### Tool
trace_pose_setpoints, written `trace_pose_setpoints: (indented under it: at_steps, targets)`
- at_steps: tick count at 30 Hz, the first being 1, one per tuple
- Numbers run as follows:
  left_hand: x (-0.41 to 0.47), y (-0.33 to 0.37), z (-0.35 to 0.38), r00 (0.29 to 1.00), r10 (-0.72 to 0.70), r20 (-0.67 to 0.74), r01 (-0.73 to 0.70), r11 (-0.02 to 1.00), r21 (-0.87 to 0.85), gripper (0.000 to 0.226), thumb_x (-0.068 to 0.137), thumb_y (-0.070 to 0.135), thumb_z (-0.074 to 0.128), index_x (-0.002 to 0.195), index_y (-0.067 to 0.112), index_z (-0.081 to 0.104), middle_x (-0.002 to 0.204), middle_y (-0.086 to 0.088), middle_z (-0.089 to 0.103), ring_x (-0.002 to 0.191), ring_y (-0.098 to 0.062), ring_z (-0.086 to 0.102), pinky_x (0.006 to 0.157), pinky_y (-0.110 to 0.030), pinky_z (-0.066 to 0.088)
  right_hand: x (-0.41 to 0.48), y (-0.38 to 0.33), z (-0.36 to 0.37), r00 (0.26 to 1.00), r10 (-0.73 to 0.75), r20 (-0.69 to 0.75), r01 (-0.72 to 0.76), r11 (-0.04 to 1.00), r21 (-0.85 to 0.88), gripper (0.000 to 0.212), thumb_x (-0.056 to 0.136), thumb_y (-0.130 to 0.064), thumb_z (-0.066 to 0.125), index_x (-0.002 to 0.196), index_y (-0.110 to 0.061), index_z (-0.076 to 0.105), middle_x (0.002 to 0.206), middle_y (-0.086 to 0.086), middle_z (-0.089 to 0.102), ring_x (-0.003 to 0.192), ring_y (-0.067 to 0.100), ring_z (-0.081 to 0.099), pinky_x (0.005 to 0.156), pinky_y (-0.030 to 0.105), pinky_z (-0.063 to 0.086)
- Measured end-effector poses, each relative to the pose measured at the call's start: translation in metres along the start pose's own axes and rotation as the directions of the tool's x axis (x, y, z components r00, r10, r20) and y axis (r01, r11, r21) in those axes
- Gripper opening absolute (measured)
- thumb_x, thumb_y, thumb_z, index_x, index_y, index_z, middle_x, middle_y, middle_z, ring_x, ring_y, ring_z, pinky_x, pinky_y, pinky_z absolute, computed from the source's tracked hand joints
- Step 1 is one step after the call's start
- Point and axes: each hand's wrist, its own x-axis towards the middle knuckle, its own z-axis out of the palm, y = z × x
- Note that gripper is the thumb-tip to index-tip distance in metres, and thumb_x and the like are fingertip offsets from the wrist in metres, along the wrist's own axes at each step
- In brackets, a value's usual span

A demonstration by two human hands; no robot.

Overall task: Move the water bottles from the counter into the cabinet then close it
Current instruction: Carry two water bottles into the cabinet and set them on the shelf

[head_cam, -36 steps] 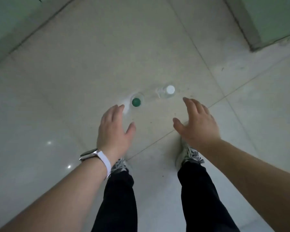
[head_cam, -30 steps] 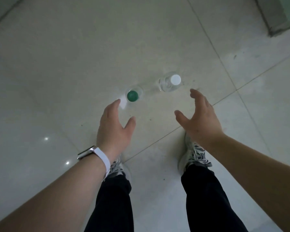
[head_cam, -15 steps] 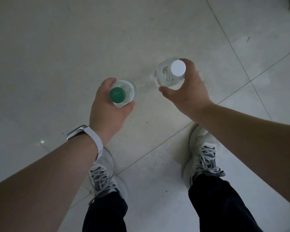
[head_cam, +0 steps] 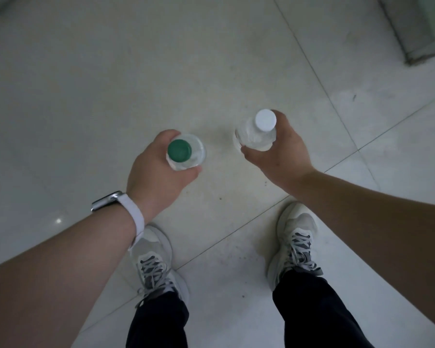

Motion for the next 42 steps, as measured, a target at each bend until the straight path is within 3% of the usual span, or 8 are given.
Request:
trace_pose_setpoints:
  at_steps: [5,9,16,21,29,33,39,42]
  targets:
    - [-0.025,0.050,-0.045,0.998,0.002,-0.061,-0.004,0.999,-0.036,0.066,0.074,0.032,0.089,0.131,0.033,0.055,0.110,0.014,0.060,0.102,-0.014,0.058,0.088,-0.026,0.043,-0.029,-0.048,-0.051,1.000,-0.029,0.003,0.029,1.000,0.006,0.075,0.076,-0.038,0.080,0.139,-0.030,0.038,0.118,-0.012,0.055,0.106,0.014,0.053,0.084,0.031,0.047]
    - [-0.055,0.099,-0.089,0.996,0.009,-0.087,-0.018,0.995,-0.098,0.065,0.073,0.033,0.089,0.129,0.035,0.056,0.100,0.024,0.059,0.099,-0.014,0.058,0.085,-0.025,0.042,-0.055,-0.100,-0.099,0.996,-0.086,-0.014,0.086,0.996,-0.002,0.073,0.076,-0.036,0.081,0.137,-0.030,0.041,0.115,-0.013,0.053,0.103,0.012,0.052,0.081,0.026,0.042]
    - [-0.122,0.171,-0.184,0.977,0.022,-0.212,-0.056,0.986,-0.155,0.057,0.069,0.031,0.091,0.112,0.042,0.054,0.092,0.026,0.061,0.094,-0.014,0.061,0.080,-0.022,0.041,-0.113,-0.215,-0.165,0.983,-0.180,-0.048,0.180,0.984,-0.001,0.072,0.072,-0.039,0.082,0.132,-0.026,0.047,0.118,-0.007,0.059,0.107,0.015,0.057,0.089,0.035,0.050]
    - [-0.174,0.208,-0.269,0.943,0.034,-0.332,-0.099,0.979,-0.181,0.065,0.070,0.037,0.090,0.126,0.029,0.058,0.104,0.013,0.063,0.096,-0.019,0.062,0.084,-0.025,0.045,-0.168,-0.306,-0.191,0.966,-0.250,-0.062,0.249,0.968,-0.014,0.068,0.069,-0.038,0.084,0.127,-0.024,0.050,0.114,-0.006,0.061,0.104,0.016,0.058,0.090,0.039,0.050]
    - [-0.262,0.228,-0.413,0.897,0.059,-0.438,-0.185,0.950,-0.250,0.049,0.073,0.035,0.088,0.108,0.040,0.053,0.088,0.029,0.058,0.089,-0.010,0.059,0.079,-0.021,0.041,-0.263,-0.449,-0.212,0.931,-0.363,-0.042,0.360,0.931,-0.066,0.064,0.069,-0.041,0.085,0.121,-0.024,0.052,0.107,-0.008,0.062,0.098,0.014,0.058,0.087,0.038,0.051]
    - [-0.301,0.223,-0.476,0.859,0.097,-0.502,-0.261,0.927,-0.268,0.047,0.070,0.039,0.088,0.105,0.041,0.057,0.092,0.024,0.064,0.093,-0.013,0.065,0.083,-0.028,0.050,-0.308,-0.513,-0.219,0.913,-0.407,-0.015,0.405,0.912,-0.068,0.058,0.068,-0.043,0.085,0.114,-0.032,0.052,0.105,-0.012,0.063,0.095,0.012,0.061,0.085,0.038,0.053]
    - [-0.340,0.210,-0.536,0.826,0.104,-0.554,-0.343,0.873,-0.347,0.044,0.070,0.035,0.088,0.100,0.046,0.059,0.093,0.042,0.063,0.092,0.012,0.062,0.086,-0.026,0.054,-0.359,-0.583,-0.225,0.892,-0.451,-0.004,0.451,0.892,-0.001,0.055,0.069,-0.038,0.086,0.111,-0.040,0.050,0.108,-0.015,0.064,0.099,0.009,0.063,0.089,0.033,0.053]
    - [-0.356,0.203,-0.566,0.804,0.079,-0.589,-0.366,0.847,-0.386,0.045,0.072,0.032,0.089,0.101,0.049,0.059,0.097,0.043,0.064,0.094,0.013,0.062,0.087,-0.026,0.055,-0.379,-0.616,-0.224,0.870,-0.494,0.005,0.493,0.869,0.038,0.054,0.071,-0.032,0.086,0.111,-0.039,0.051,0.107,-0.016,0.063,0.098,0.005,0.063,0.088,0.029,0.052]
